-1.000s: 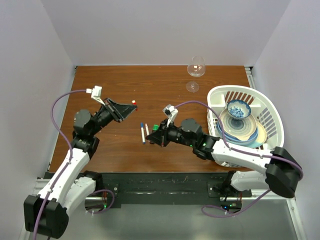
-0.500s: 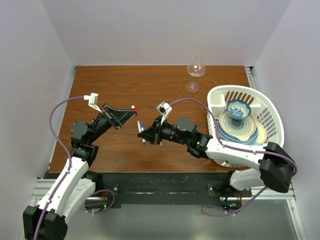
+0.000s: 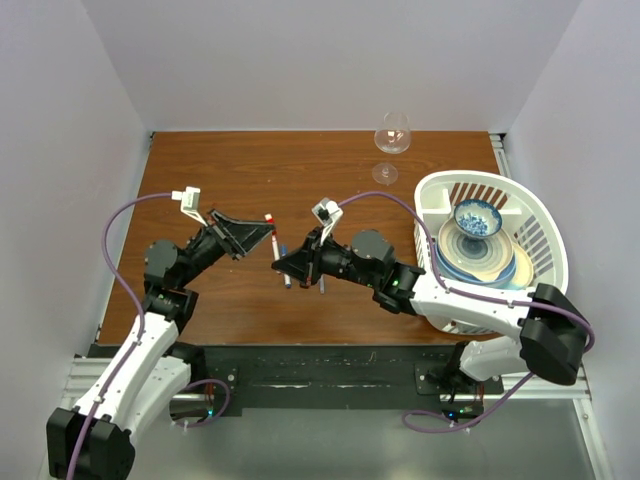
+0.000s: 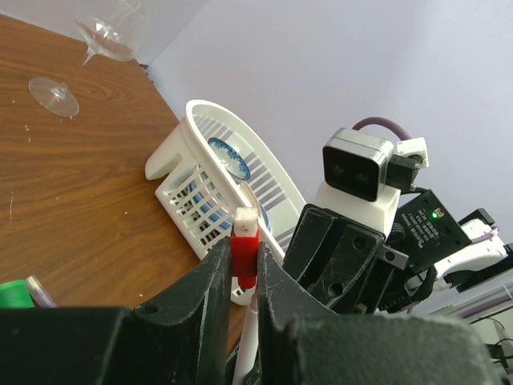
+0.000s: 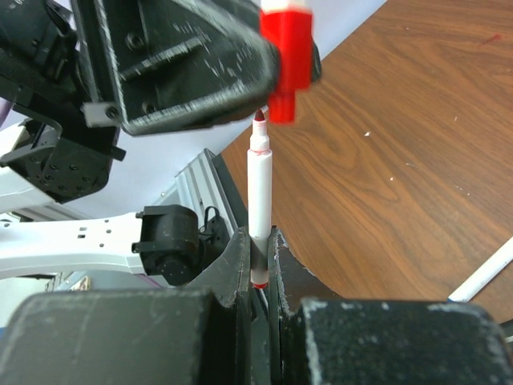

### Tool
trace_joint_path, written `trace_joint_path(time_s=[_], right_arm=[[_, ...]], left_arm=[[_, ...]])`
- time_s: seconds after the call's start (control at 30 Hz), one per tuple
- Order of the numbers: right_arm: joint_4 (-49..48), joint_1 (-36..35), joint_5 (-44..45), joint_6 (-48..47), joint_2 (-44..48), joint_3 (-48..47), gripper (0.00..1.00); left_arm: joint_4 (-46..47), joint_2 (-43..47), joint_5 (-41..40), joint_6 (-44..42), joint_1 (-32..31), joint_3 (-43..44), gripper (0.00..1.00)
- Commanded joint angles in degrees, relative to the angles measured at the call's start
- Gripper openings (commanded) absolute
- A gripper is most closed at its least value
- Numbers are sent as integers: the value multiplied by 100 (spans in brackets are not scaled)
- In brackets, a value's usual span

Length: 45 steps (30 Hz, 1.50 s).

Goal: Insert the pens into the pen caps

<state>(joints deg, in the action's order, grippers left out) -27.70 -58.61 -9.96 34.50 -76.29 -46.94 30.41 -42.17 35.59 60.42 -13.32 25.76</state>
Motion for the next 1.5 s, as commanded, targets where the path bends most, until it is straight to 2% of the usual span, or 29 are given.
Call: trace_joint_path(time_s=[0.0,0.27,0.77,0.97,1.47], right_arm=[[-139,-37,143,-14,-114,-333,0],[-7,-37,161,-40,-149,-387,0],[-7,-63,64,92,132,-8,0],[-33,-72,143,57,220,18,0],[-51,-72,187,74,115,-61,0]], left_arm=[[202,7,211,-31,-74,-123,0],[-422,315,150,-285,-83,34,0],[-1046,42,-123,-628,-83,957,0],[-1327,113,-175,-795,-83,914,0],[-1363,218,-44,-795,-83,746,0]])
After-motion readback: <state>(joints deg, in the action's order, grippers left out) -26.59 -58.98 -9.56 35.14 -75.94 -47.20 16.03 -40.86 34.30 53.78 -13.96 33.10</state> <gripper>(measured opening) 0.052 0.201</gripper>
